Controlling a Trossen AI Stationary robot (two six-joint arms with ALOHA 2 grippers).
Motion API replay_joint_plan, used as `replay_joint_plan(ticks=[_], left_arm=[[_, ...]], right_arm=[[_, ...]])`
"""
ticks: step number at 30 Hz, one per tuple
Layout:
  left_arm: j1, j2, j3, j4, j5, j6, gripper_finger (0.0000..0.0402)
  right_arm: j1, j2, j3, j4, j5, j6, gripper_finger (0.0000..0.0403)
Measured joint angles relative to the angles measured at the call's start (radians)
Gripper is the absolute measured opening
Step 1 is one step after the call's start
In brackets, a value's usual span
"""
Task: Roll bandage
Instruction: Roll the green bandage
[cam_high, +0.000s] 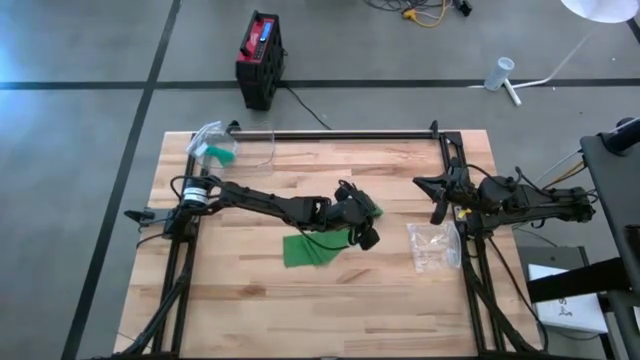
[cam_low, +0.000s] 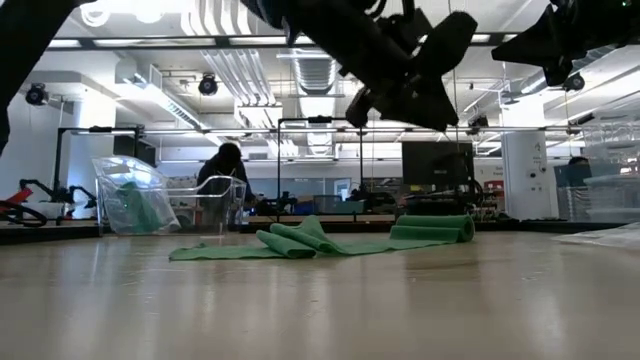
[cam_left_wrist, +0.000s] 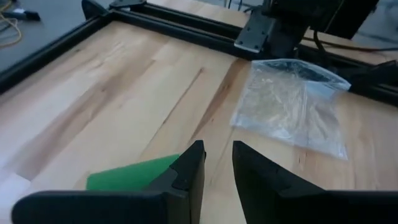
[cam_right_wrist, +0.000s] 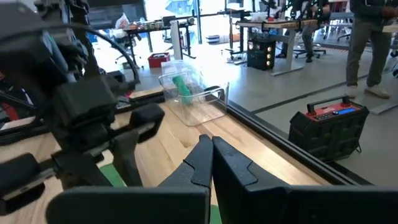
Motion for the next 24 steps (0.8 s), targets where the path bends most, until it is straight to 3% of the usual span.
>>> replay_joint_plan(ticks=[5,14,24], left_arm=[[0.001,-0.001,-0.103,0.138,0.000,-0.050,0.0075],[0.019,-0.054,-0.268,0.248,0.000,-0.134,0.0075],[0.060,-0.279,-0.515,0.388,-0.028,-0.159,0.0075]], right_arm=[[0.000,0.000,0.000,0.000,0.000,0.000,0.0002],[0.000,0.000,0.000,0.001,0.000,0.000,0.0002],[0.000,0.000,0.000,-0.001,0.000,0.000,0.0002]])
